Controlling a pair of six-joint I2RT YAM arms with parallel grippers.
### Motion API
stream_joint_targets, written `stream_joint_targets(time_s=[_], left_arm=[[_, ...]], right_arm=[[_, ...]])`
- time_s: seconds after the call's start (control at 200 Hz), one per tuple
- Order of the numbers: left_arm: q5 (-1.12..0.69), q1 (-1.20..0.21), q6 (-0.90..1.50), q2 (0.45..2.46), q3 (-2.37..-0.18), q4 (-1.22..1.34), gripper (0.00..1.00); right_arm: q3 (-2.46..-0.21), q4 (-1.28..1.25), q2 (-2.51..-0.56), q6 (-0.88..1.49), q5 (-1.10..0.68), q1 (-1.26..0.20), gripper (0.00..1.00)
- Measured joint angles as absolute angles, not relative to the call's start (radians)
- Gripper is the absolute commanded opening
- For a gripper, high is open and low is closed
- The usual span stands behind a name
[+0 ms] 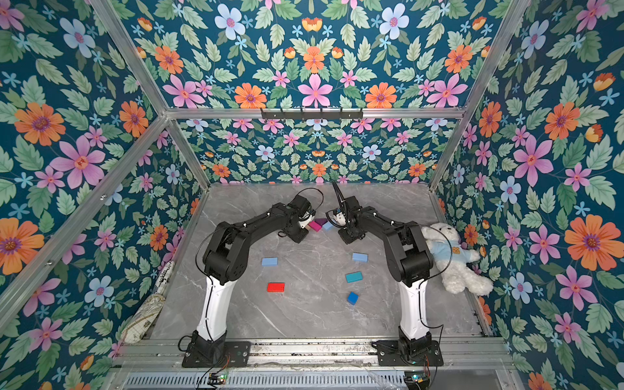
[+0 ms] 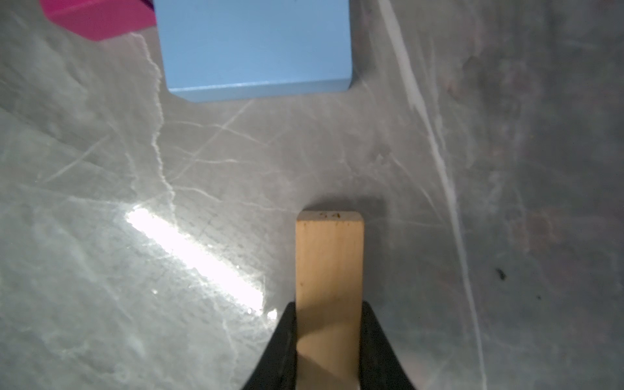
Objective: Assemble a heart with building blocks
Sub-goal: Assemble the building block at the center of the board, then pick up the building block from the center of the board.
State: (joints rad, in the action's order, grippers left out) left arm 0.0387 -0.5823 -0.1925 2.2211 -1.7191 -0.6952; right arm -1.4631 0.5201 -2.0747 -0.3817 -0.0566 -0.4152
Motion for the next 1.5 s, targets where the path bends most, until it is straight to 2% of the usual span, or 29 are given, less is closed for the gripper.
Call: stream_joint_targets(time_s=[0.23,0.395,0.455,0.605,0.715,0.98,1.5], left_arm=[[0.04,-0.583,-0.192,2.219,-1.716,-0.692,0.27],[0.045,-0.583,-0.192,2.217,-1.713,-0.692,0.36],[0.053,-0.583,-0.193,2.216,-1.711,-0.688,0.44],[0.054,-0.583,-0.192,2.206,-1.702,-0.691,0.73],[0.054,-0.584,-0.192,2.196,-1.694,-0.693,0.84],[0.051,-0.586,-0.192,2.166,-1.689,-0.731,0.9],[0.043,-0.517,-0.185,2.001,-1.596,-0.703,0.9]], right_arm=[[-1.459,0.516,-2.075,-0.375,-0.06,-0.414,0.14],[-1.456,0.512,-2.074,-0.374,-0.06,-0.414,0.14],[-1.456,0.511,-2.073,-0.374,-0.06,-0.414,0.14],[-1.456,0.511,-2.073,-0.374,-0.06,-0.414,0.14],[-1.454,0.51,-2.072,-0.374,-0.06,-0.414,0.14],[-1.456,0.511,-2.072,-0.374,-0.06,-0.414,0.14],[-1.57,0.586,-2.128,-0.452,0.002,-0.415,0.11]])
